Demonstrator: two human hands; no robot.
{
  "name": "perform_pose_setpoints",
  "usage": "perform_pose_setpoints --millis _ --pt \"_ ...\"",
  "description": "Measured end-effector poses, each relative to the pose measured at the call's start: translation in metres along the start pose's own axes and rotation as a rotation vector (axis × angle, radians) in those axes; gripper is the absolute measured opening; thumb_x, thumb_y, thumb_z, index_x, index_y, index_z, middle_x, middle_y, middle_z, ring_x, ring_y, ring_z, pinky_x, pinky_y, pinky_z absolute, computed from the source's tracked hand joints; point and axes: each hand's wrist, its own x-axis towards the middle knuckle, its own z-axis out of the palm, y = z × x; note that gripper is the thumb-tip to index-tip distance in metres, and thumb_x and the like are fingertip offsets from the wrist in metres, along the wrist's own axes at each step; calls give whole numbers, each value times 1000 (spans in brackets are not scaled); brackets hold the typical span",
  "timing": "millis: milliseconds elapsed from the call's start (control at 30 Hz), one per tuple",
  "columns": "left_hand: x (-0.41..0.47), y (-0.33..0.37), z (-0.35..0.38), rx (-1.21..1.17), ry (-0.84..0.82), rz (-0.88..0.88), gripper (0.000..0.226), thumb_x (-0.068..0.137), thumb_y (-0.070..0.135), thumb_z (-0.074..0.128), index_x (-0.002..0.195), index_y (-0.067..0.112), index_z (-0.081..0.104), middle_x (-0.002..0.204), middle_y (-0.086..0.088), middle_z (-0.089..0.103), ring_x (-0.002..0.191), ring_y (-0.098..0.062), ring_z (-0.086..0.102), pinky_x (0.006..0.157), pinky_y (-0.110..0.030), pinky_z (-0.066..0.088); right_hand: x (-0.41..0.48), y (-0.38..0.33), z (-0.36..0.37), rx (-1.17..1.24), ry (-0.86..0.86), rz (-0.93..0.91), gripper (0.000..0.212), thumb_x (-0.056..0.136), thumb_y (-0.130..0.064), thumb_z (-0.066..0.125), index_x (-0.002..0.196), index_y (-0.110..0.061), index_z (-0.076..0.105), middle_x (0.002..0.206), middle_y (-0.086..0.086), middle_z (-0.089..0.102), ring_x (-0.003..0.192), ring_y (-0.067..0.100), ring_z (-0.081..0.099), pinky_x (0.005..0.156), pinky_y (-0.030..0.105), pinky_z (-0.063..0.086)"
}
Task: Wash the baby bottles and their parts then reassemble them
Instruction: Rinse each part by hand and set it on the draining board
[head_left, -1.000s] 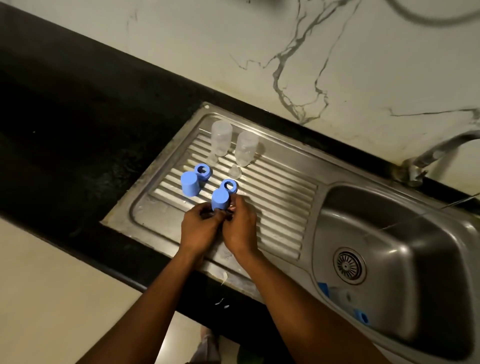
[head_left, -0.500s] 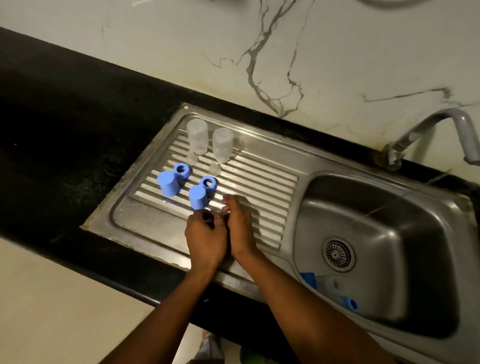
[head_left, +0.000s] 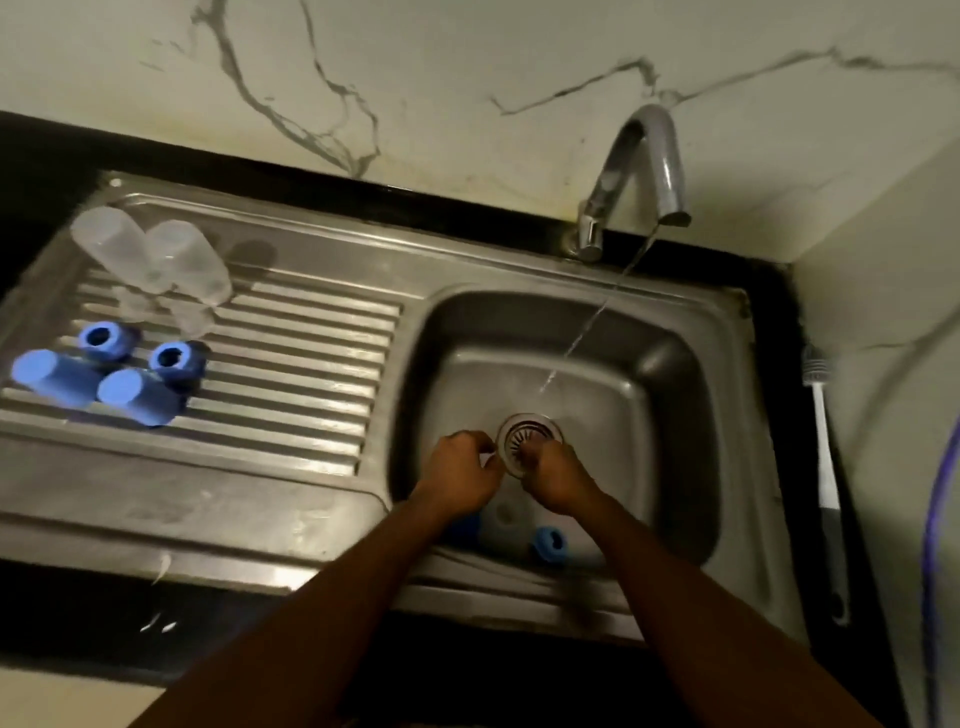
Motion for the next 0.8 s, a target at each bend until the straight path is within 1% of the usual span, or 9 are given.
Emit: perform_pose_setpoints --millis 100,200,333,433,500,567,633,700,800 --pt "5 2 25 64 -55 -98 34 95 27 63 125 11 68 122 -9 70 109 -21 66 89 -23 47 -7 29 0 -137 -270 134 52 83 -19 78 130 -9 59 131 11 59 116 26 59 88 28 50" --pt "5 4 41 81 -50 -172 34 97 24 61 128 11 66 128 -9 67 115 -22 63 96 -26 46 -7 48 9 -218 -409 129 71 79 -38 83 135 -8 51 135 11 56 118 27 57 94 33 50" --pt "5 2 49 139 -20 -248 35 91 11 62 126 13 68 127 -9 68 117 -23 64 101 -29 47 -2 54 27 -184 -313 15 73 72 -43 87 126 -10 51 128 11 58 111 26 58 86 33 48" --pt "5 -2 47 134 -32 -324 38 85 7 68 123 11 70 125 -11 69 116 -24 65 104 -32 49 -1 46 30 -74 -195 -136 73 72 -40 86 132 -16 52 131 9 55 117 28 54 96 37 49" --pt "5 -4 45 129 -54 -360 37 84 8 69 121 12 70 123 -11 70 113 -23 66 103 -31 49 0 35 34 -23 -200 -243 55 83 -32 76 133 -22 57 129 8 60 117 27 58 98 41 50" --pt "7 -8 45 137 -82 -367 36 82 10 70 117 13 72 120 -11 71 111 -22 67 101 -29 50 3 32 43 -32 -231 -311 32 89 -34 62 121 -30 64 114 5 69 106 27 64 89 42 55" --pt "10 -9 44 130 -79 -366 34 80 10 70 114 13 74 116 -10 73 109 -22 68 96 -25 51 9 33 52 28 -226 -330 29 86 -40 56 110 -29 67 104 2 72 95 23 66 81 42 56" --pt "16 -5 43 87 2 -344 27 87 10 63 111 12 74 113 -9 73 107 -23 69 87 -19 47 1 24 38 141 -168 -335 28 80 -38 64 103 -22 69 97 0 73 86 17 67 74 38 56" --pt "30 8 39 -45 199 -305 19 98 20 55 96 12 72 99 -11 74 95 -28 70 75 -23 44 -2 19 9 381 -8 -259 29 73 -27 76 99 -22 65 96 -4 70 86 13 65 74 30 55"
